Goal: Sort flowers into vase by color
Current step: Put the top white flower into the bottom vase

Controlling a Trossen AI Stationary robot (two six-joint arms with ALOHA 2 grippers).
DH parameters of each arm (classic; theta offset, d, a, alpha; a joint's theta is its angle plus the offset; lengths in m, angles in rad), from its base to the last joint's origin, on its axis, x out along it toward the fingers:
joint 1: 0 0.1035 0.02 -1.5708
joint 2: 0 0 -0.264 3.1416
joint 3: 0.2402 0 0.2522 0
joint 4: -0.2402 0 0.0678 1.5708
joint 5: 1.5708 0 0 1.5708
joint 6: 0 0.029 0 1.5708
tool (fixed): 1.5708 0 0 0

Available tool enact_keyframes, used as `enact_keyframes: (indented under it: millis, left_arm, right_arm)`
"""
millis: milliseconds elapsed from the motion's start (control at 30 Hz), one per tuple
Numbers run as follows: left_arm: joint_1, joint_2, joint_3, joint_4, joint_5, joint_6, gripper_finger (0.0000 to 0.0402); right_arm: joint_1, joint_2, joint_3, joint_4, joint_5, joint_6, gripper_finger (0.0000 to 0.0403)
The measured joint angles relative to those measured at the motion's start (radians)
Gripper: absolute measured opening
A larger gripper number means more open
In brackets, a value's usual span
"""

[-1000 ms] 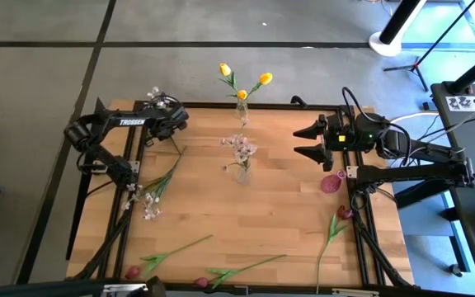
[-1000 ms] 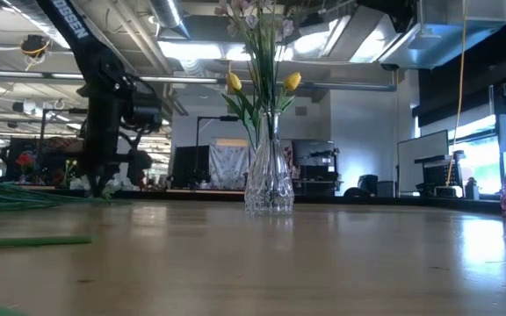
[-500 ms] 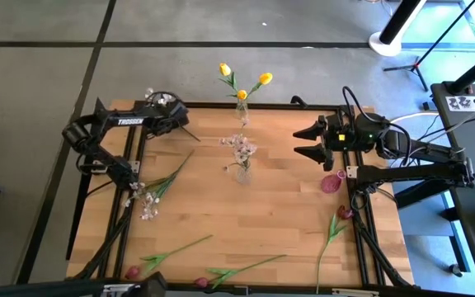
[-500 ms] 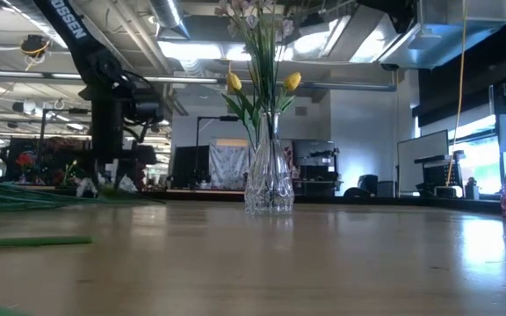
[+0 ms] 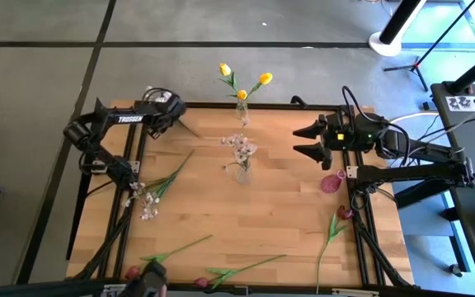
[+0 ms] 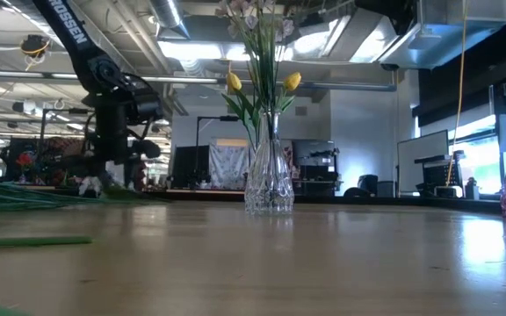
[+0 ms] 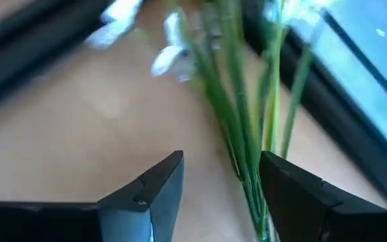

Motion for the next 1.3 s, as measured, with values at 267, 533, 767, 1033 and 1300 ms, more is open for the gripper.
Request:
enact_keyframes:
  millis: [267,533,767,1033,1300]
  left_arm:
    - [0.004,0.011,0.0,0.102,0.019,0.027,0.019]
    - [-0.011,0.054,0.002,0.228,-0.018,-0.015,0.019]
    - [-0.019,0.107,0.042,0.221,-0.082,-0.091,0.019]
    - [-0.014,0.212,0.112,0.208,-0.006,-0.082,0.0176]
    - [-0.029,0.23,0.154,0.11,0.022,-0.127,0.007]
  right_arm:
    - [0.0,0.02,0.0,0.001,0.0,-0.001,0.0292]
    - [0.0,0.073,0.0,0.004,0.002,-0.001,0.0292]
    - [0.0,0.111,0.0,0.016,-0.008,0.01,0.0292]
    - [0.0,0.118,0.0,0.061,-0.018,0.018,0.0292]
    - [0.0,0.118,0.0,0.076,-0.026,0.038,0.0292]
